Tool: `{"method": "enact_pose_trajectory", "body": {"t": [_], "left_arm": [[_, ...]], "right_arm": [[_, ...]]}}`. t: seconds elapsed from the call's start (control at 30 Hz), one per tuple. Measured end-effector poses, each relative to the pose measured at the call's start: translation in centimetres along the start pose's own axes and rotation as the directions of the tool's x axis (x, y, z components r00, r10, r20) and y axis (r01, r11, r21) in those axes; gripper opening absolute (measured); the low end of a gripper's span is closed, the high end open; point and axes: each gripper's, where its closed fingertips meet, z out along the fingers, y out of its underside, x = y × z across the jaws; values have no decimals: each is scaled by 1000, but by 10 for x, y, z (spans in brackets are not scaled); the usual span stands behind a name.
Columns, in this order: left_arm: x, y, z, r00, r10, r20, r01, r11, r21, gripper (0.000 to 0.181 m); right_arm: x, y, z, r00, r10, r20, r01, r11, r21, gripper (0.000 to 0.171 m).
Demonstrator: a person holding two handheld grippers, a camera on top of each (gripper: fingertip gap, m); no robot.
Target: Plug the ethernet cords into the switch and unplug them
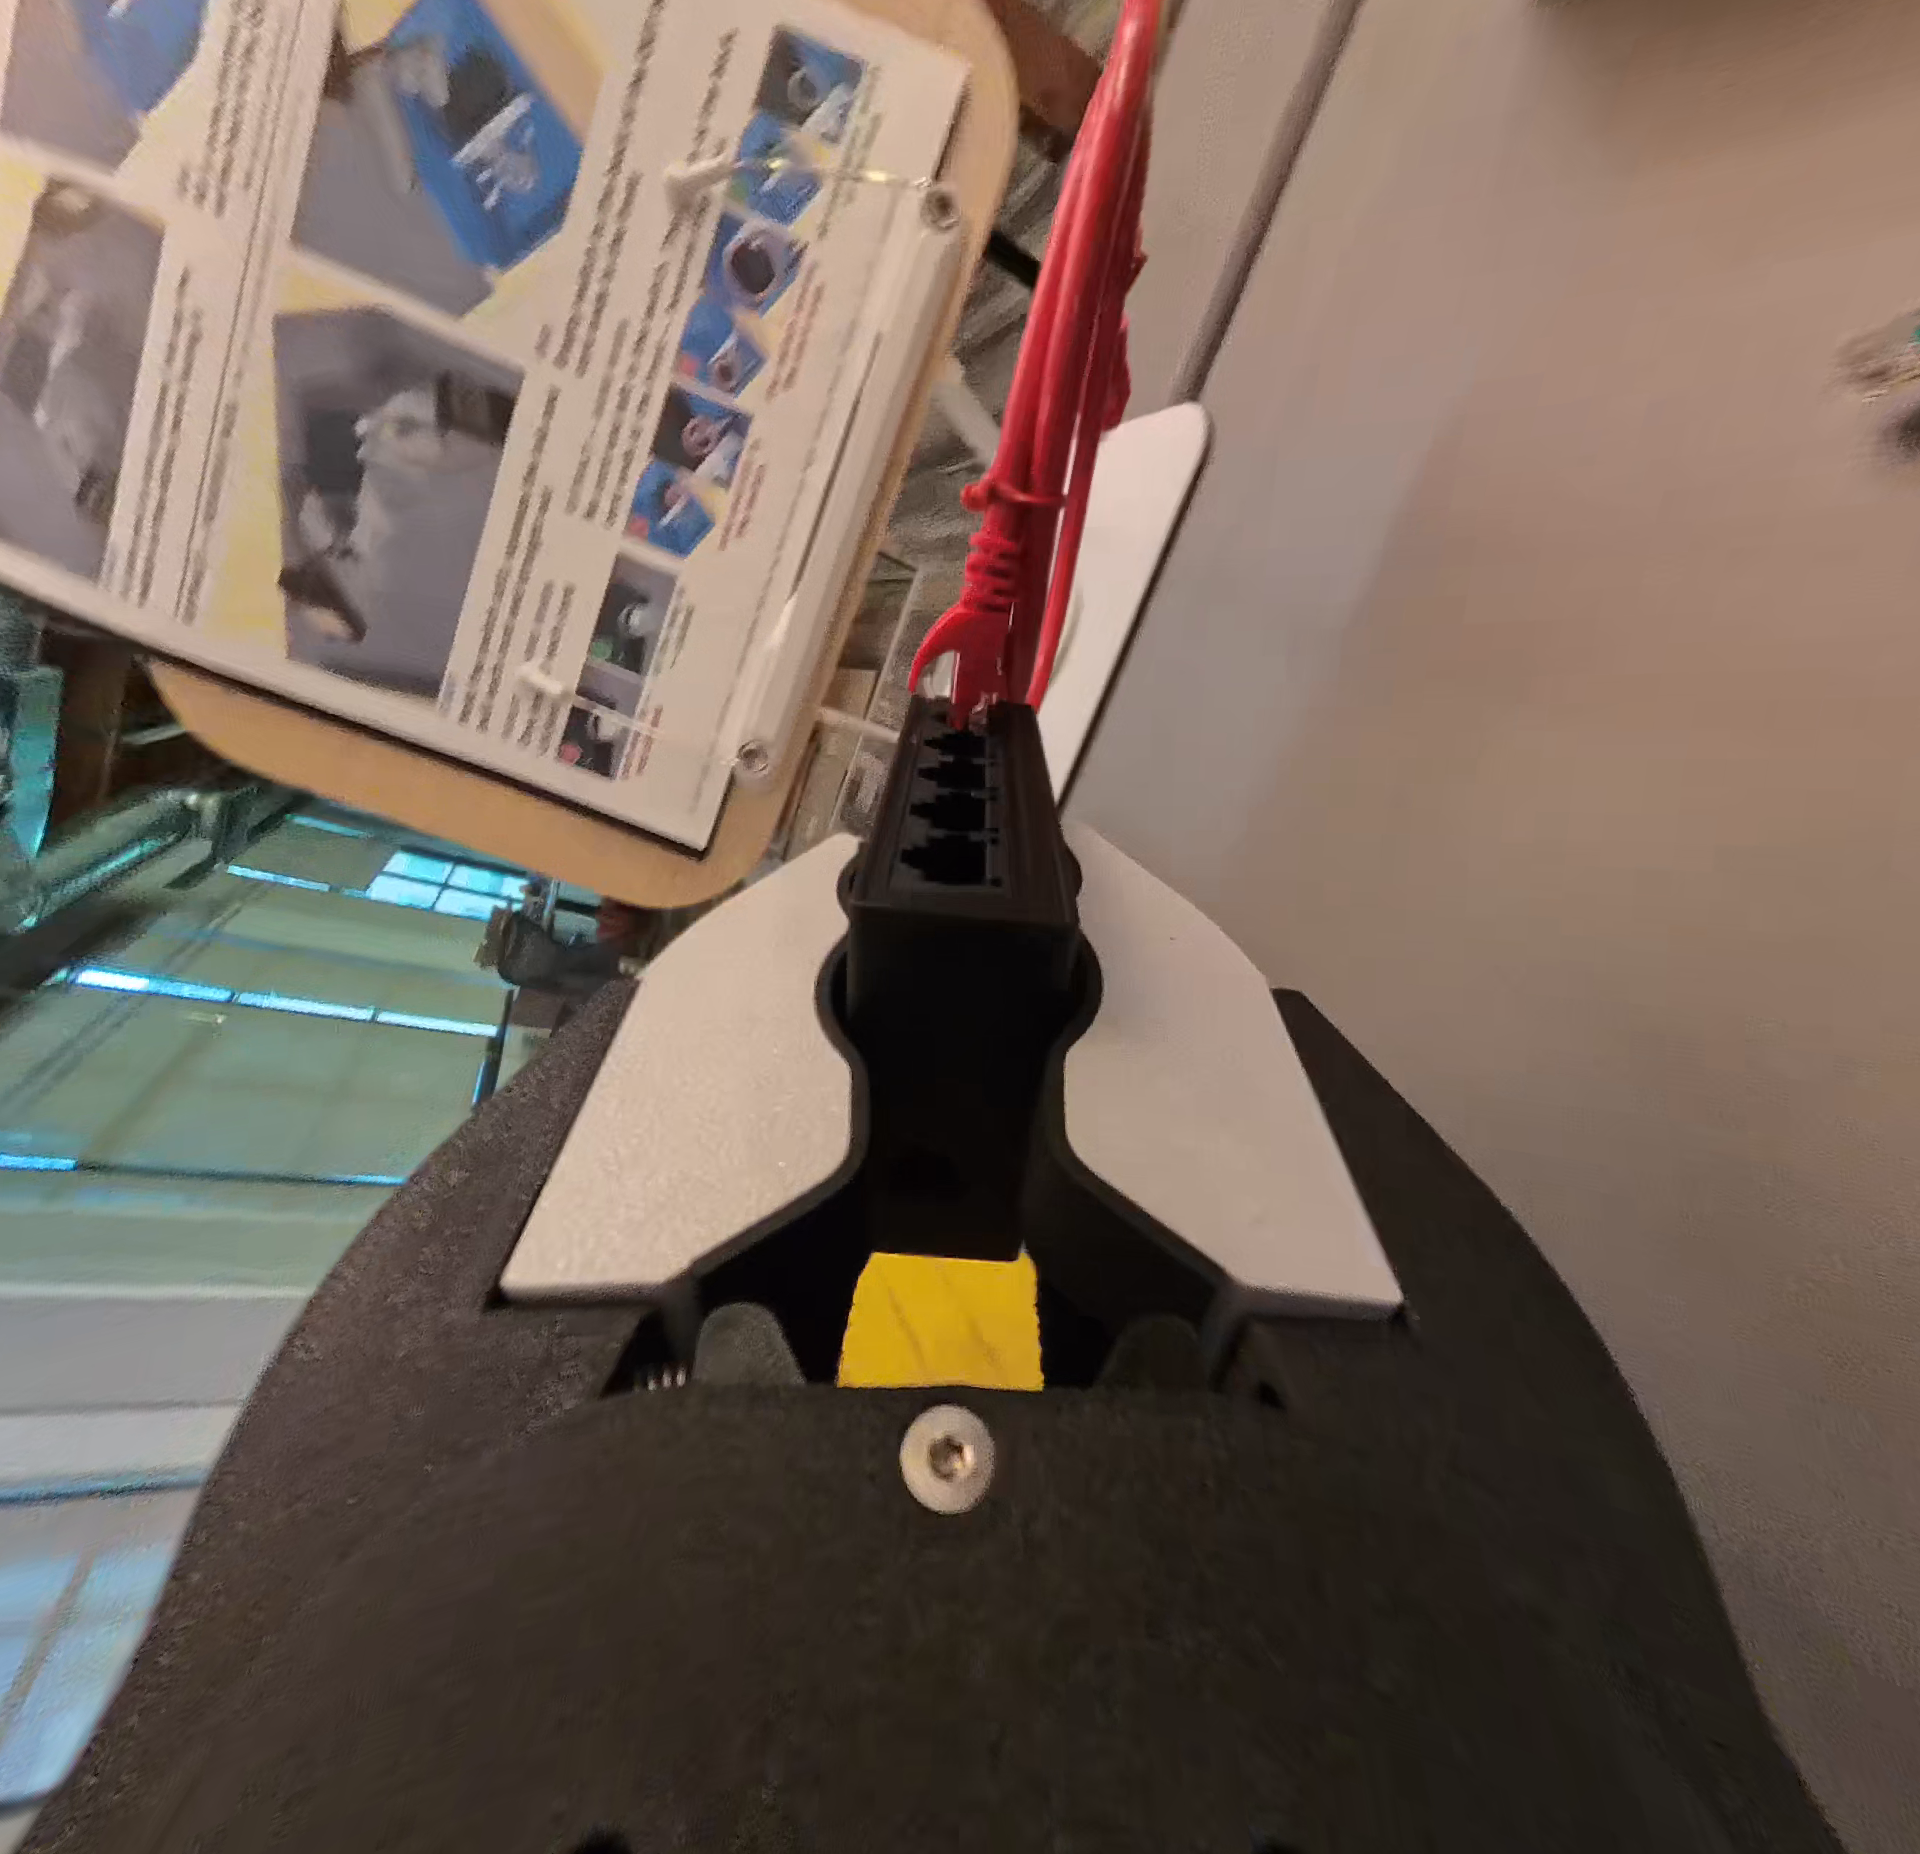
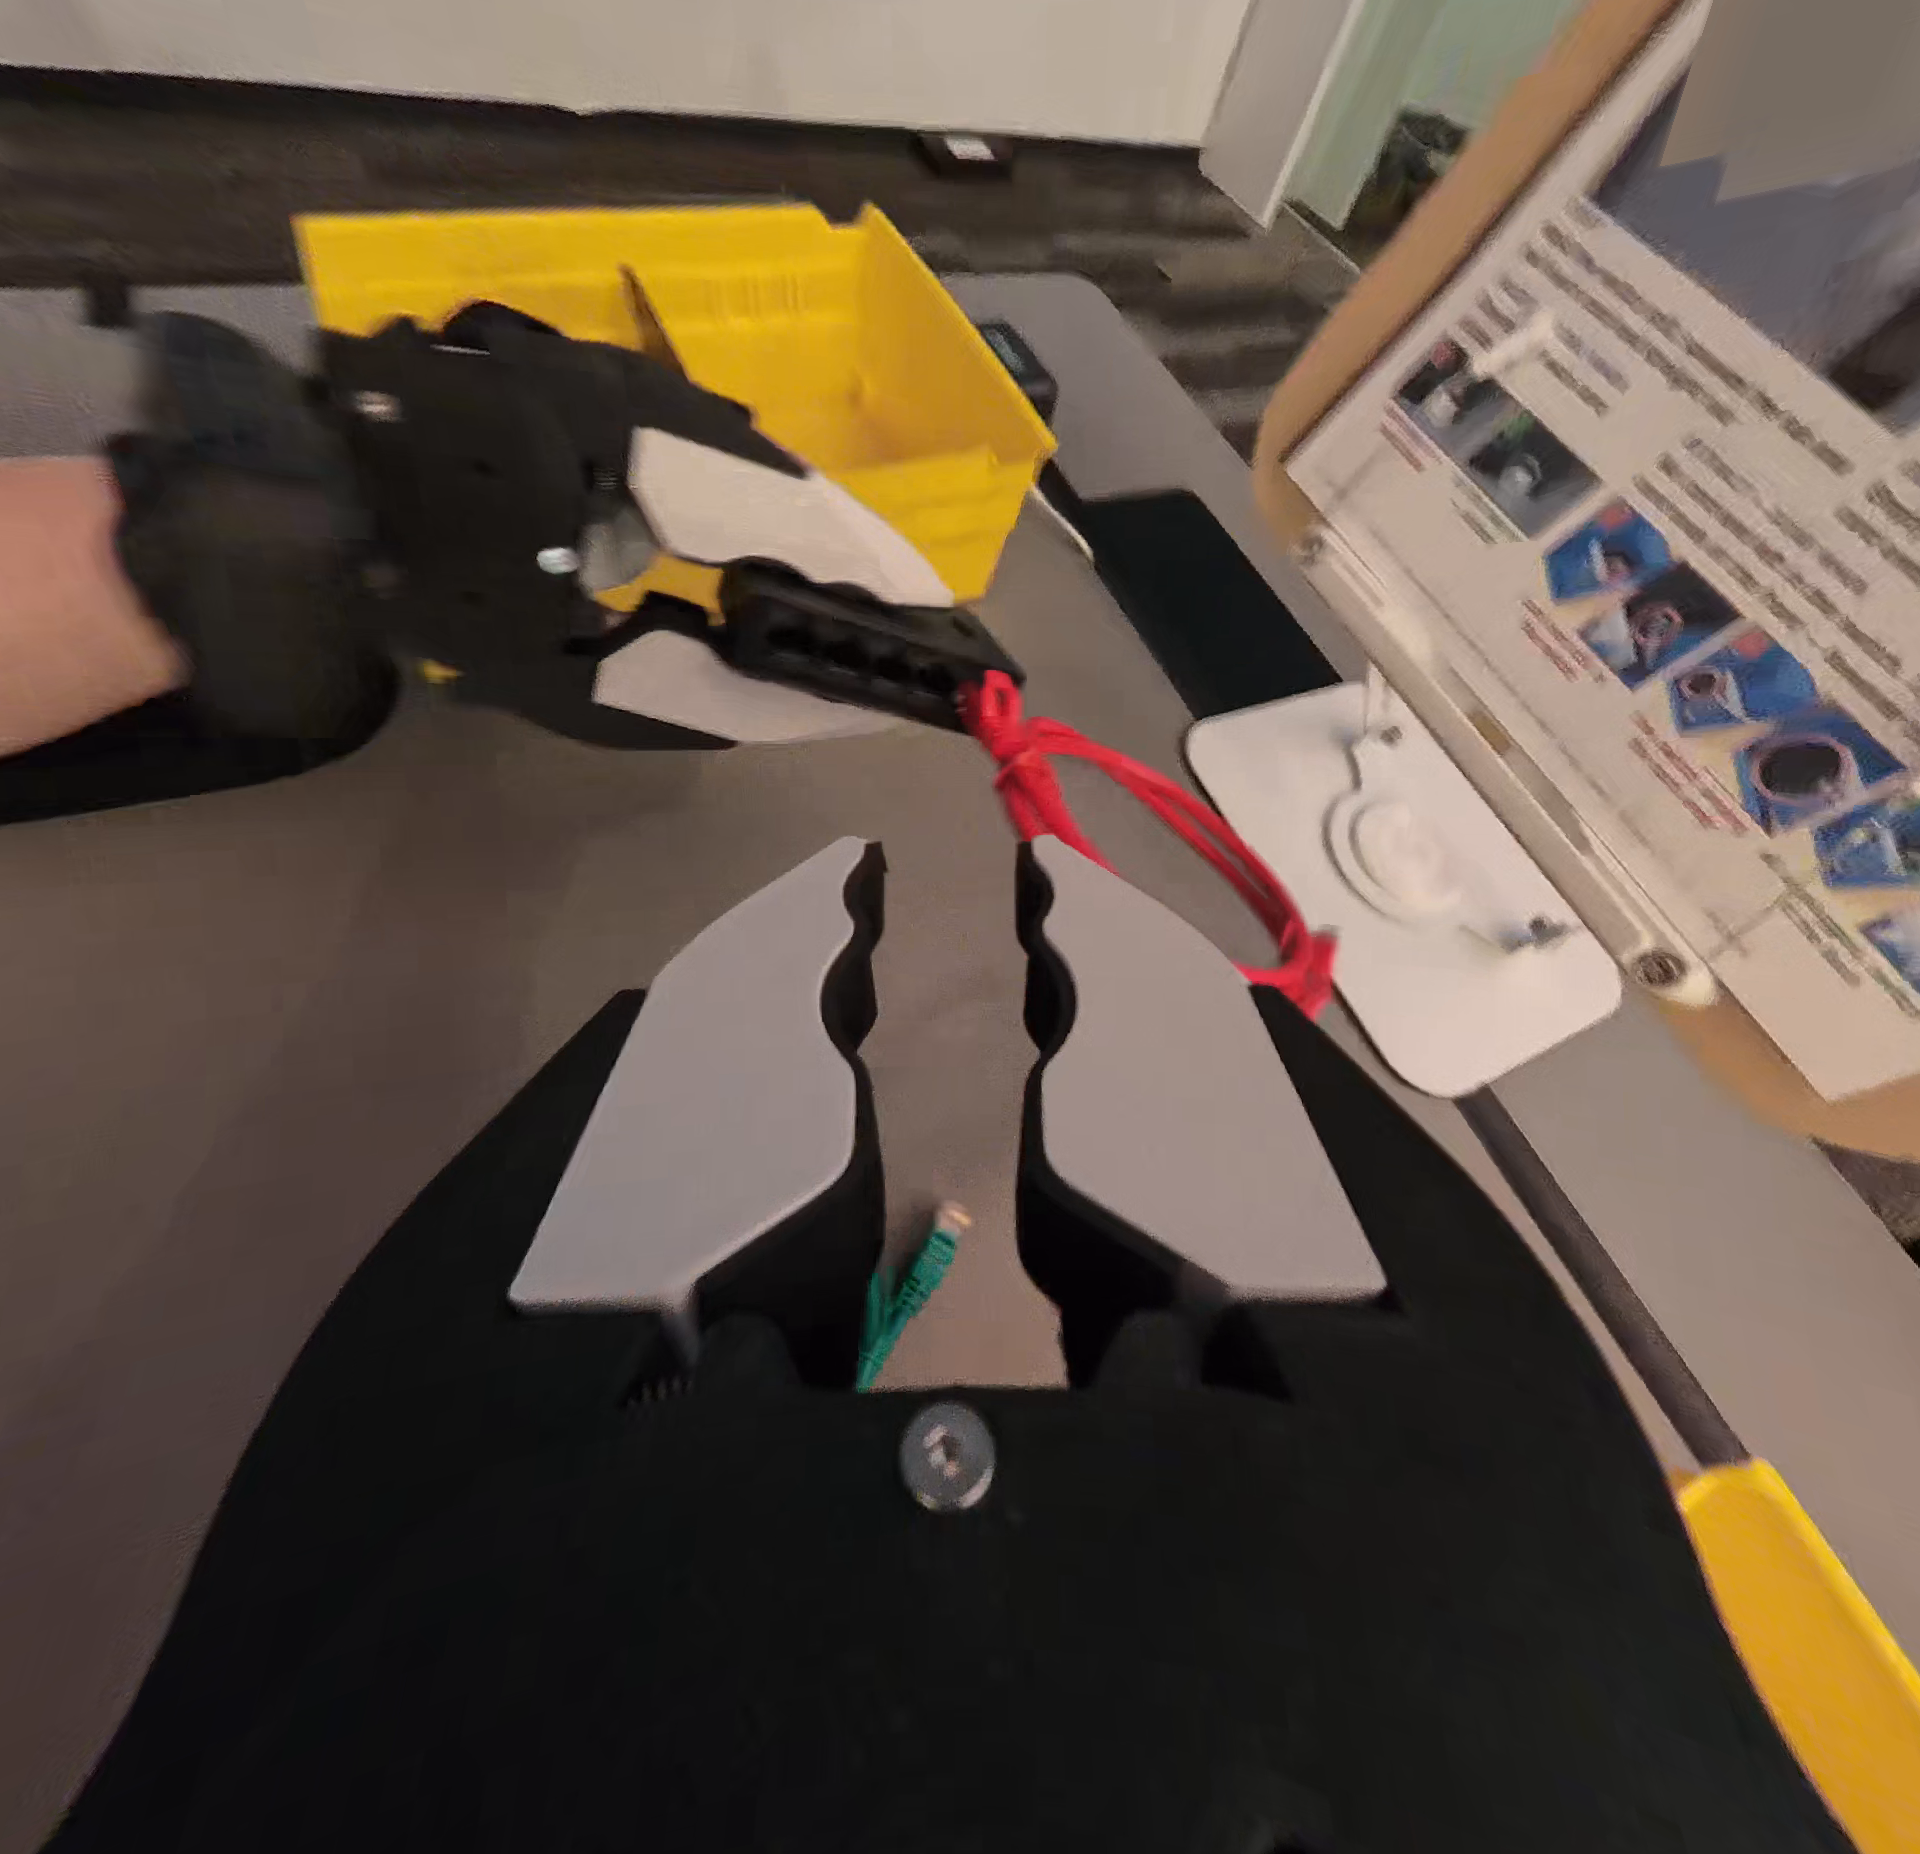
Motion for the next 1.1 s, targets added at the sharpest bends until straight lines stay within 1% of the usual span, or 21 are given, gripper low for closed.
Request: {"method": "enact_pose_trajectory", "body": {"t": [0.1,0.23,0.33,0.43,0.5,0.6,0.67,0.8,0.87,0.97,1.0,1.1], "left_arm": [[-19,9,-8,999,-37,37,37,999,5,30],[-38,6,-19,995,-58,78,58,998,12,30],[-47,-2,-25,993,-82,85,78,995,55,30],[-54,-8,-30,992,-97,86,90,993,82,30],[-57,-10,-33,990,-111,83,103,990,92,30],[-62,-13,-37,988,-129,84,119,986,115,30],[-64,-16,-40,988,-134,82,123,985,125,30],[-64,-20,-42,988,-132,76,121,983,138,30],[-63,-20,-42,989,-133,70,123,983,138,31],[-63,-19,-41,989,-134,70,123,983,135,30],[-63,-19,-41,988,-135,69,125,983,133,31],[-65,-16,-41,987,-147,68,137,982,133,30]], "right_arm": [[-32,-10,-8,991,-20,132,17,1000,25,24],[-62,-2,4,971,26,239,-32,999,22,22],[-90,36,14,951,89,297,-68,995,-78,19],[-107,94,18,948,186,258,-132,968,-215,17],[-116,117,15,934,264,238,-212,951,-225,15],[-126,138,10,879,411,242,-361,904,-228,15],[-127,153,13,868,444,221,-392,887,-245,15],[-128,170,19,883,427,196,-361,883,-299,15],[-120,161,18,910,380,168,-330,907,-262,15],[-90,152,15,958,285,17,-274,933,-235,15],[-87,148,15,967,254,-2,-247,941,-231,15],[-106,138,18,987,158,36,-147,969,-199,17]]}}
